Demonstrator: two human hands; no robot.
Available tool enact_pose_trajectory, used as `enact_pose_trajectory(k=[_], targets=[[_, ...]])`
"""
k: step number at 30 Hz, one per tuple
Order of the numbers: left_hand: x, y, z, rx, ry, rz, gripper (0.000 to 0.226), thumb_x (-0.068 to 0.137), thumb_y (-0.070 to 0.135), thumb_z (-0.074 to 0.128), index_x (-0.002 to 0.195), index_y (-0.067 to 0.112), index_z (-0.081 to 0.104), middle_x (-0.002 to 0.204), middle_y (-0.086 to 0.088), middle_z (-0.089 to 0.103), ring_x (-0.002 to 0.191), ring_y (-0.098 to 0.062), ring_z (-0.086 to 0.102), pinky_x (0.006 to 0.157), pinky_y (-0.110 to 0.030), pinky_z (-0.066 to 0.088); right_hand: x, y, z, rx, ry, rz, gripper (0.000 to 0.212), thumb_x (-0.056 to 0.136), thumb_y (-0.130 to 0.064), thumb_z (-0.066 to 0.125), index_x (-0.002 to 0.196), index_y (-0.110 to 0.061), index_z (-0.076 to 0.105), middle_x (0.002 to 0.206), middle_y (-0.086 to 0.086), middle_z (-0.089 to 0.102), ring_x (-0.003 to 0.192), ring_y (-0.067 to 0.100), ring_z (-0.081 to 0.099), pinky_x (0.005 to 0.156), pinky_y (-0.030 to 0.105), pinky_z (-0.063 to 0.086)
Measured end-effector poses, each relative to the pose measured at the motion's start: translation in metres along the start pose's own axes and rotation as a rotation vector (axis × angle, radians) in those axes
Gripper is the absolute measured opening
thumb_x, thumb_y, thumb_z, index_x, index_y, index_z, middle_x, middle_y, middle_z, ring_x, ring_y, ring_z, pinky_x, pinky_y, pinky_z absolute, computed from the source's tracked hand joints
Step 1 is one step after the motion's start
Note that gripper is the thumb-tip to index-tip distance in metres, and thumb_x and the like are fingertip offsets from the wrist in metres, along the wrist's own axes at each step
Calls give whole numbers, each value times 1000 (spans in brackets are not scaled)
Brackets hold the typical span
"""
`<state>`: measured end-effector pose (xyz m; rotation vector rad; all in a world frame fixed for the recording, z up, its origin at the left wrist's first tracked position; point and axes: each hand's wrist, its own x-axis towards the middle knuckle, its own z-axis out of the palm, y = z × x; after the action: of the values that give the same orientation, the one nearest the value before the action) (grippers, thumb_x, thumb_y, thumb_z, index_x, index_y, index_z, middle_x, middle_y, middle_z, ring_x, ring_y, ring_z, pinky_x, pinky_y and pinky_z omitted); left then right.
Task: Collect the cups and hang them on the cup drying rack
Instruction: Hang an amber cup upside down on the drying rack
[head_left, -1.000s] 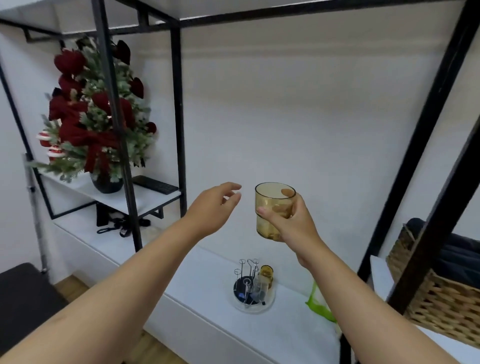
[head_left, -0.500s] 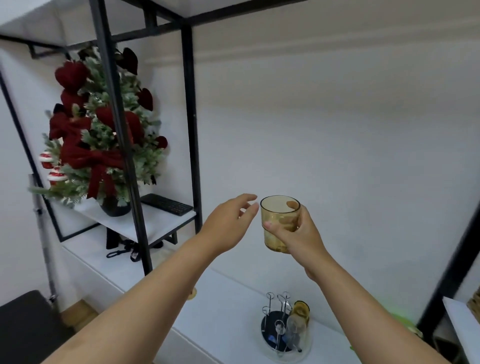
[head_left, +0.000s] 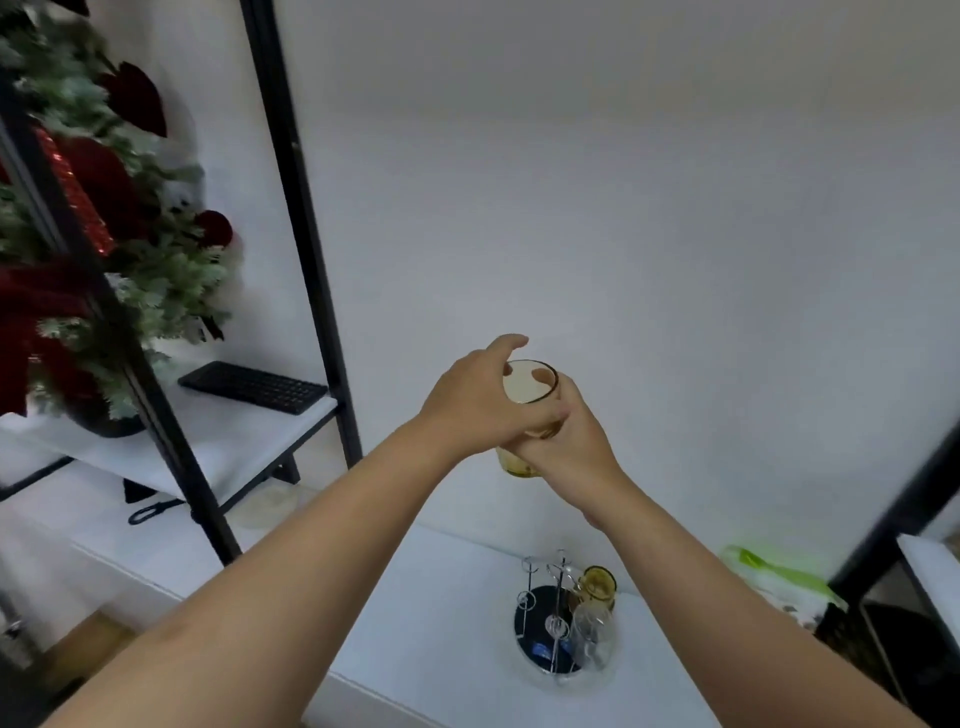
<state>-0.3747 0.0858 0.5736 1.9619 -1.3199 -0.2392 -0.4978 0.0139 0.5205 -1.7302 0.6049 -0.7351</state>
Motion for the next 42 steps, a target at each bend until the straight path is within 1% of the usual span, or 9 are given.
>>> enact_pose_trajectory(k=[4, 9, 17, 22, 27, 29, 33, 38, 42], targets=[[20, -19, 12, -95, -20, 58, 85, 59, 75, 75, 135, 49, 47, 114, 19, 58, 100, -3, 61, 84, -33, 56, 3, 13, -3, 38, 71, 71, 68, 74, -39, 90, 122, -67, 51, 110, -30, 71, 103, -12, 66, 71, 9, 54], [33, -52, 26, -400, -101, 33, 77, 57, 74, 79, 127, 49, 56, 111, 21, 60, 91, 0, 66, 75, -27, 55, -10, 63, -1, 530, 153, 263, 61, 96, -52, 70, 151, -33, 50, 145, 2, 64, 132, 23, 63, 96, 56, 59], [14, -132, 108, -700, -316, -65, 64, 66, 62, 82, 124, 49, 60, 118, 15, 64, 104, -9, 68, 93, -39, 57, -48, 160, 35, 911, 453, 485, 47, 98, -54, 64, 130, -21, 74, 137, 16, 69, 125, 36, 67, 85, 44, 61], [-3, -185, 166, -737, -474, -79, 72, 75, 66, 75, 140, 45, 50, 135, 11, 59, 121, -7, 61, 98, -30, 51, -64, 204, 21, 711, 575, 533, 24, 90, -43, 75, 102, -25, 84, 111, 11, 79, 96, 28, 78, 78, 37, 63], [-13, -245, 215, -605, -508, -179, 54, 92, 68, 52, 140, 42, 52, 127, 28, 58, 116, 16, 53, 97, -19, 40, -82, 260, 3, 280, 640, 506, 30, 82, -27, 86, 109, -35, 78, 95, 1, 77, 86, 16, 78, 75, 39, 66], [-18, -270, 240, -502, -482, -209, 43, 101, 52, 50, 141, 36, 53, 134, 23, 57, 123, 7, 52, 103, -23, 38, -85, 283, 2, 100, 651, 513, 39, 82, -23, 89, 111, -43, 72, 105, 7, 72, 83, 14, 77, 72, 37, 66], [-29, -303, 290, -350, -498, -214, 40, 105, 31, 48, 145, 28, 53, 147, 8, 54, 137, -10, 45, 107, -23, 33, -84, 325, 1, -203, 567, 475, 45, 78, -37, 89, 113, -53, 68, 100, -13, 72, 84, 21, 75, 84, 42, 62], [-49, -326, 338, -245, -502, -142, 42, 106, 25, 43, 148, 28, 48, 152, 9, 48, 137, -7, 41, 88, 1, 22, -77, 365, 2, -527, 447, 431, 62, 74, -55, 79, 132, -36, 68, 99, -14, 66, 91, 10, 66, 78, 24, 50], [-58, -338, 362, -207, -513, -111, 47, 108, 24, 40, 154, 26, 38, 164, 5, 30, 151, -8, 18, 111, -20, 21, -73, 382, 5, -655, 349, 414, 68, 79, -52, 79, 142, -35, 61, 99, -8, 61, 91, 10, 59, 73, 19, 41]])
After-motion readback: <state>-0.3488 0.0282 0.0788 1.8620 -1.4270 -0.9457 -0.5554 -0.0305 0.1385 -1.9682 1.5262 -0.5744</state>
